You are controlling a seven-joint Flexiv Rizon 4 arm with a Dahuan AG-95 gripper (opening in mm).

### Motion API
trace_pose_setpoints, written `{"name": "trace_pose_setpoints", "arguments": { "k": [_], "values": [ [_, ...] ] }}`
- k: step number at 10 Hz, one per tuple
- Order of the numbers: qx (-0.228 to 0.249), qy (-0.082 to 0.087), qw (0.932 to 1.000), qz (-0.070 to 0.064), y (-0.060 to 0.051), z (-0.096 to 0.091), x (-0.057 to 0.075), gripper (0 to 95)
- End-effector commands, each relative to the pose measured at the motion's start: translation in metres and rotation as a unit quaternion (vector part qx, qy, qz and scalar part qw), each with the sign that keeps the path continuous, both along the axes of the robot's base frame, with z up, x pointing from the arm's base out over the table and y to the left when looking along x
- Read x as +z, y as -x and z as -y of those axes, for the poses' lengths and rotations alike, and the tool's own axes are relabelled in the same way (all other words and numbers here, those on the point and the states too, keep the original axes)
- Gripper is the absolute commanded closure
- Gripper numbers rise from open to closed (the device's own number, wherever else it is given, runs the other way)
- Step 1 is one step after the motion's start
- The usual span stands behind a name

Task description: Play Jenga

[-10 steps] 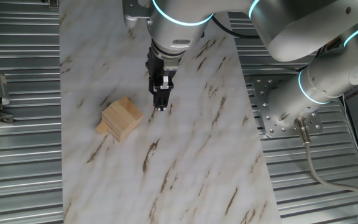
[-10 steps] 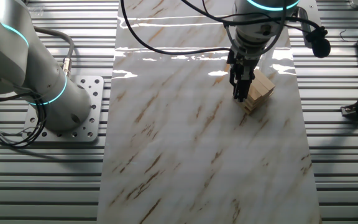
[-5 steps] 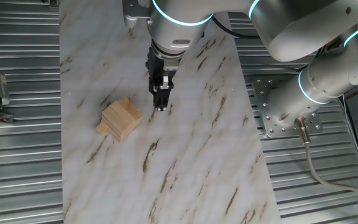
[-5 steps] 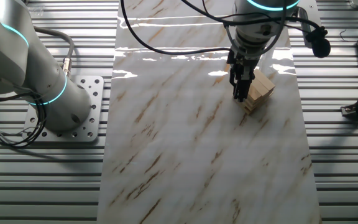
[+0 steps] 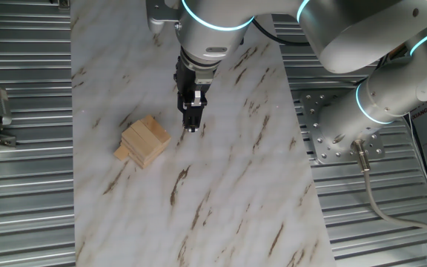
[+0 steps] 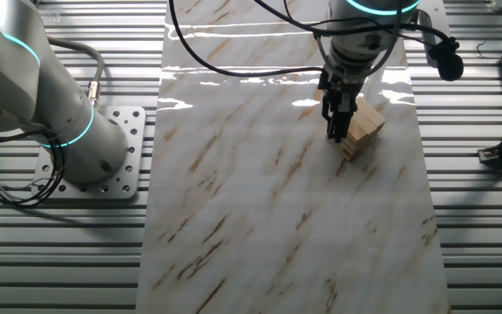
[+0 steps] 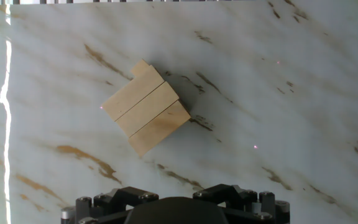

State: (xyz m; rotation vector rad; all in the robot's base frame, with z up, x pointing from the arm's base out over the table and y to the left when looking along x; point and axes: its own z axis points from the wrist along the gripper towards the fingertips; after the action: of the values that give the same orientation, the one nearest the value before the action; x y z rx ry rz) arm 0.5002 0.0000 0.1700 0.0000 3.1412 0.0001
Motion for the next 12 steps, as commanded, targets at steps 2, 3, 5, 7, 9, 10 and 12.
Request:
{"name": "trace_pose_setpoints", "arguments": {
  "k": [2, 3, 5, 7, 9, 10, 12],
  "values": [
    [0.130, 0.012, 0.9907, 0.037, 0.0002, -0.0001, 0.0003, 95.0],
    [0.129, 0.011, 0.9910, 0.037, 0.0003, -0.0003, 0.0008, 95.0],
    [0.128, 0.012, 0.9911, 0.035, 0.0004, -0.0005, 0.0013, 95.0],
    [0.125, 0.012, 0.9914, 0.034, 0.0005, -0.0007, 0.0017, 95.0],
    [0.125, 0.012, 0.9915, 0.035, 0.0003, -0.0011, 0.0026, 95.0],
    [0.127, 0.012, 0.9912, 0.035, -0.0003, -0.0013, 0.0030, 95.0],
    [0.131, 0.011, 0.9907, 0.035, -0.0023, -0.0021, 0.0045, 95.0]
  ]
}}
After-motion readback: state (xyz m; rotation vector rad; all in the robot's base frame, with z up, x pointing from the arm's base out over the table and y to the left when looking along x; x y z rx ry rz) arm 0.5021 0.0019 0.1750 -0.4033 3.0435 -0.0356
